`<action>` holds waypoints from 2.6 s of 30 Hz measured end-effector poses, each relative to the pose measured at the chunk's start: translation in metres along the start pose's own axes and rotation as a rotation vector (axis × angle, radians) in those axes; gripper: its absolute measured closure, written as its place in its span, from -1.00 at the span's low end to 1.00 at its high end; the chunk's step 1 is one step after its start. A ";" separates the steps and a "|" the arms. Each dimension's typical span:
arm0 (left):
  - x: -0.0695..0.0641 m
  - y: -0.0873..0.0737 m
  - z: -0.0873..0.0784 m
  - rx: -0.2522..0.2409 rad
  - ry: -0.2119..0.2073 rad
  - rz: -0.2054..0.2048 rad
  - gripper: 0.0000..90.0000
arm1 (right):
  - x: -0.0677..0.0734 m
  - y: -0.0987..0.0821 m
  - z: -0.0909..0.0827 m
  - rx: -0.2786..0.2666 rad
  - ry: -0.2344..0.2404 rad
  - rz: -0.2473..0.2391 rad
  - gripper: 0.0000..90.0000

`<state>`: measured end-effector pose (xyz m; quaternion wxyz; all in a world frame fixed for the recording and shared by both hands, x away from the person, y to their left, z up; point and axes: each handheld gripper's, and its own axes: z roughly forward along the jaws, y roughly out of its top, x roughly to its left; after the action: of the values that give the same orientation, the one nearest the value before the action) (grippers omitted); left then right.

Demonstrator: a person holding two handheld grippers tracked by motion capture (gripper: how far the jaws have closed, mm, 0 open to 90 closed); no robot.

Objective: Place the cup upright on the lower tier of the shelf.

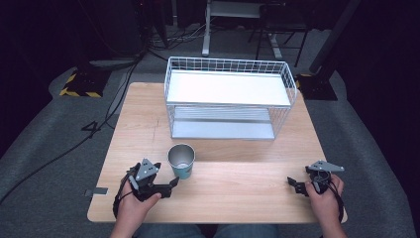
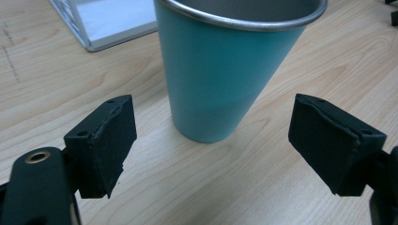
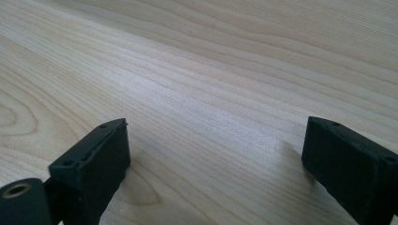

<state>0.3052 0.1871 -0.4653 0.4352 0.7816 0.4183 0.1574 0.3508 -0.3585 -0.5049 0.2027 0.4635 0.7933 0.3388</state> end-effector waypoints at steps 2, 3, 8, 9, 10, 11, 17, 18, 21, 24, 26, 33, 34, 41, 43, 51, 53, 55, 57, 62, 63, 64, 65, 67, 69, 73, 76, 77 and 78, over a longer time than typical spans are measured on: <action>0.000 0.001 0.005 -0.002 -0.001 -0.007 -0.64 | 0.000 0.000 0.000 0.000 0.002 0.000 -0.82; -0.001 0.001 0.007 -0.004 -0.003 -0.011 -0.64 | 0.000 0.000 0.000 0.000 0.000 0.000 -0.82; -0.002 0.003 0.019 -0.016 -0.008 -0.011 -0.64 | 0.000 0.000 0.000 0.000 0.000 0.000 -0.82; -0.003 0.002 0.021 -0.022 -0.005 -0.014 -0.63 | 0.000 0.000 0.000 0.000 -0.001 0.000 -0.82; -0.003 0.002 0.023 -0.024 -0.003 -0.012 -0.61 | 0.000 0.000 0.000 0.000 0.000 0.004 -0.83; -0.003 0.002 0.025 -0.025 -0.003 -0.013 -0.61 | 0.000 0.000 0.000 0.000 0.000 0.004 -0.83; -0.004 0.002 0.036 -0.034 0.002 -0.024 -0.61 | 0.000 0.000 0.000 0.000 0.000 0.004 -0.83; -0.003 0.002 0.039 -0.033 0.004 -0.031 -0.62 | 0.000 0.000 0.000 0.000 0.000 0.004 -0.83; -0.002 0.002 0.043 -0.032 0.000 -0.031 -0.63 | 0.000 0.000 0.000 0.000 0.000 0.004 -0.83; -0.003 0.001 0.047 -0.029 0.002 -0.029 -0.63 | 0.000 0.000 0.000 0.000 0.000 0.003 -0.83; -0.004 0.001 0.051 -0.024 0.017 -0.019 -0.63 | 0.000 0.000 0.000 0.000 0.000 0.004 -0.83; -0.007 0.002 0.059 -0.026 0.041 -0.005 -0.61 | 0.000 0.000 0.000 0.000 0.000 0.004 -0.83; -0.007 0.002 0.060 -0.027 0.040 -0.007 -0.61 | 0.000 0.000 0.000 0.000 0.000 0.004 -0.83; -0.007 0.002 0.062 -0.029 0.042 -0.013 -0.53 | 0.000 0.000 0.000 0.000 -0.001 0.004 -0.83; -0.007 0.002 0.062 -0.029 0.042 -0.013 -0.53 | 0.000 0.000 0.000 0.000 -0.001 0.004 -0.83; -0.007 0.002 0.061 -0.027 0.041 -0.003 -0.52 | 0.000 0.000 0.000 0.000 -0.001 0.004 -0.83; -0.007 0.002 0.061 -0.026 0.042 0.001 -0.52 | 0.000 0.000 0.000 0.000 -0.001 0.004 -0.83; -0.007 0.003 0.061 -0.021 0.047 0.012 -0.52 | 0.000 0.000 0.000 0.000 -0.001 0.004 -0.83; -0.008 0.003 0.060 -0.025 0.056 0.018 -0.51 | 0.000 0.000 0.000 0.000 -0.001 0.004 -0.83; -0.012 0.010 0.057 -0.041 0.056 0.034 -0.51 | 0.000 0.000 0.000 0.000 -0.001 0.004 -0.83; -0.012 0.010 0.057 -0.041 0.056 0.034 -0.51 | 0.000 0.000 0.000 0.000 -0.001 0.004 -0.83; -0.013 0.013 0.057 -0.046 0.058 0.039 -0.51 | 0.000 0.000 0.000 0.000 0.000 0.004 -0.83; -0.014 0.015 0.056 -0.049 0.054 0.037 -0.51 | 0.000 0.000 0.000 0.000 0.000 0.004 -0.83; -0.015 0.019 0.056 -0.054 0.048 0.038 -0.51 | 0.000 0.000 0.000 0.000 -0.001 0.004 -0.83; -0.015 0.024 0.056 -0.057 0.048 0.048 -0.51 | 0.000 0.000 0.000 0.000 0.000 0.004 -0.83; -0.016 0.036 0.057 -0.063 0.043 0.046 -0.51 | 0.000 0.000 0.000 0.000 -0.001 0.004 -0.83; -0.017 0.044 0.057 -0.069 0.041 0.047 -0.51 | 0.000 0.000 0.000 0.000 -0.001 0.004 -0.83; -0.017 0.046 0.057 -0.067 0.036 0.047 -0.51 | 0.000 0.000 0.000 0.000 -0.001 0.004 -0.83; -0.017 0.049 0.058 -0.070 0.037 0.050 -0.51 | 0.000 0.000 0.000 0.000 -0.001 0.004 -0.83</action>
<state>0.3554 0.1284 -0.4567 0.4503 0.7731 0.4008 0.1973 0.3509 -0.3584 -0.5052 0.2022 0.4651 0.7924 0.3390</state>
